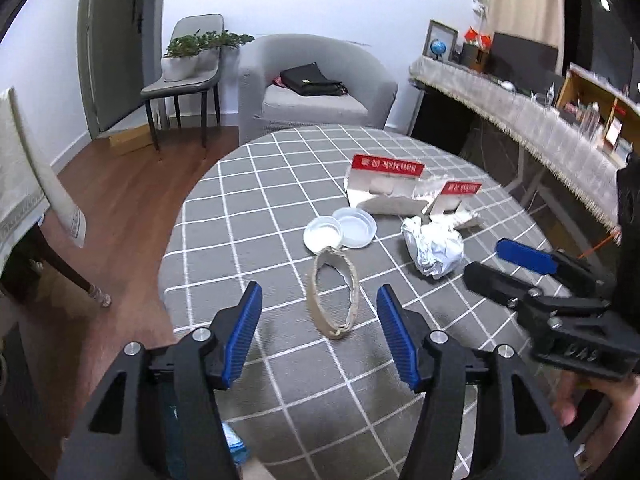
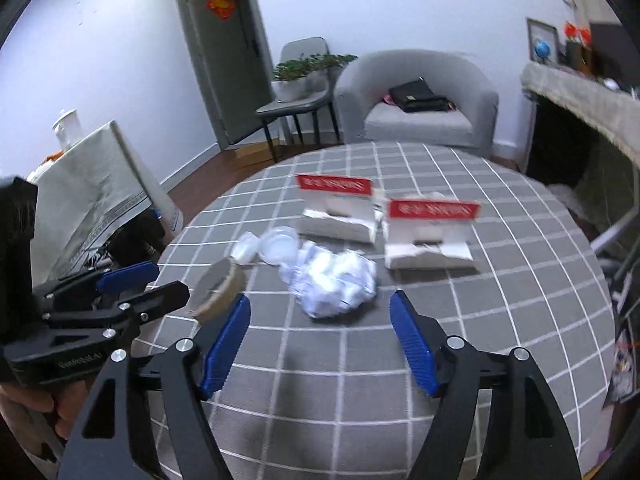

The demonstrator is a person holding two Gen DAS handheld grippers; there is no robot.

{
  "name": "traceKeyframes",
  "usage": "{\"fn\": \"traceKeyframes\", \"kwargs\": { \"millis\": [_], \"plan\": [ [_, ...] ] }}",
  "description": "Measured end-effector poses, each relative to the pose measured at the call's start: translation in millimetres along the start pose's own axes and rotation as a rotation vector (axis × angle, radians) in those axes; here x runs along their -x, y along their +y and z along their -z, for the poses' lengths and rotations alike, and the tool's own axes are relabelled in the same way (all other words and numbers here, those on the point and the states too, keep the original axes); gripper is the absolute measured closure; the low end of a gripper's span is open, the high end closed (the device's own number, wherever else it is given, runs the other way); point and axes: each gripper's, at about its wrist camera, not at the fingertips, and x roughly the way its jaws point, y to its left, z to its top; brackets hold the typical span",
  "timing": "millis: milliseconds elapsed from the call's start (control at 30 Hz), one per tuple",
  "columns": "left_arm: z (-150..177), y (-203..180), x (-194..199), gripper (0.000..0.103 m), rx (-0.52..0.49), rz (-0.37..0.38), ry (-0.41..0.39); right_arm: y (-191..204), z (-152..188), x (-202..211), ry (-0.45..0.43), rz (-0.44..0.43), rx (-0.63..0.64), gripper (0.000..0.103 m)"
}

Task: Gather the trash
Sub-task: 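Move both open tools back over the table, then grasp the brown twine coil with the left tool while the right tool grasps the crumpled foil ball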

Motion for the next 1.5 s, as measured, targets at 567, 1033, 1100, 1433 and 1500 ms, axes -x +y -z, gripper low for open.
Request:
{"fn": "traceKeyframes", "kwargs": {
  "millis": [567,1033,1100,1433,1500],
  "plan": [
    [2.1,-24.4,-47.0,0.051,-0.095,-0.086,0.058,-25.7,-0.6,-1.5,0.036,-0.075,-0.134,0.022],
    [2.8,-13.5,-28.8,0.071,-0.085,-0.048,0.009,-7.4,-12.5,-25.2,0.092,-0.015,-0.092,0.022],
    [3.5,-9.3,-23.9,0.071,-0.074,-0.035,0.006,-7.8,-13.0,-29.7,0.098,-0.009,-0.1,0.022],
    [1.5,14.1,-6.4,0.071,-0.045,-0.021,-0.006,6.9,-21.5,-43.0,0.114,0.007,-0.103,0.022],
    [1.7,20.7,-2.6,0.071,-0.03,-0.015,-0.008,12.6,-22.3,-46.0,0.117,0.03,-0.083,0.022]
  ]
}}
